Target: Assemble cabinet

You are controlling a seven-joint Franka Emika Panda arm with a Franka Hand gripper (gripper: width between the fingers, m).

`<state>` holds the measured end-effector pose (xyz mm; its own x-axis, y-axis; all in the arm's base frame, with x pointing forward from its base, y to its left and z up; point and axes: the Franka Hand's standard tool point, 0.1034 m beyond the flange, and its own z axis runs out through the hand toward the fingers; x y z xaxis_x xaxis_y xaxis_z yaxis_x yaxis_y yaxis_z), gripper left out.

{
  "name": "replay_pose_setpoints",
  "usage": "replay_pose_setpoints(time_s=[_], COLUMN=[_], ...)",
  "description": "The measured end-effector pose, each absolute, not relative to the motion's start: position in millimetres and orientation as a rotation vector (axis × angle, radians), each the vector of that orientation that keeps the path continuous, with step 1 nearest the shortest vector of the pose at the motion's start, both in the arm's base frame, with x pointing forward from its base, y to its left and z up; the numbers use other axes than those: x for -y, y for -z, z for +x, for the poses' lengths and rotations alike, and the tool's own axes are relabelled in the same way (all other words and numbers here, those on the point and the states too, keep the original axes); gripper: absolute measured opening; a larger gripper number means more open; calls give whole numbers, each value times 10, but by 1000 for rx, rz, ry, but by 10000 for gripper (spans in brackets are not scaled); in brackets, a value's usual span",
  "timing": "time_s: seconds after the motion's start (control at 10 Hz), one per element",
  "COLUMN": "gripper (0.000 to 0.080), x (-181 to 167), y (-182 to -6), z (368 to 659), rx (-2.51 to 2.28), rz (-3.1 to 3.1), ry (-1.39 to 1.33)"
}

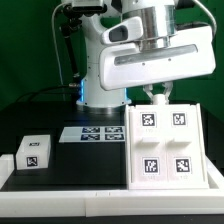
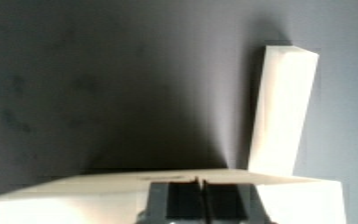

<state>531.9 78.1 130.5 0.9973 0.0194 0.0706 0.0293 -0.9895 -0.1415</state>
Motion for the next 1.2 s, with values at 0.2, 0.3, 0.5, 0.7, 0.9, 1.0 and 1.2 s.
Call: replay_pose_setpoints(time_s=[0.2, 0.3, 0.5, 0.7, 0.9, 1.0, 1.2], gripper=[3, 3, 3, 3, 93, 279, 413], x=[-778, -778, -775, -780, -780, -770, -526], y=[-1288, -1288, -1364, -1383, -1379, -1332, -1062], z=[5311, 5311, 5361, 5398, 5392, 5360, 5036], rx=[35, 35, 37, 37, 36, 33, 63], rz=[-2997, -2997, -2994, -2992, -2992, -2994, -3016], ry=[110, 110, 79, 82, 80, 89, 79])
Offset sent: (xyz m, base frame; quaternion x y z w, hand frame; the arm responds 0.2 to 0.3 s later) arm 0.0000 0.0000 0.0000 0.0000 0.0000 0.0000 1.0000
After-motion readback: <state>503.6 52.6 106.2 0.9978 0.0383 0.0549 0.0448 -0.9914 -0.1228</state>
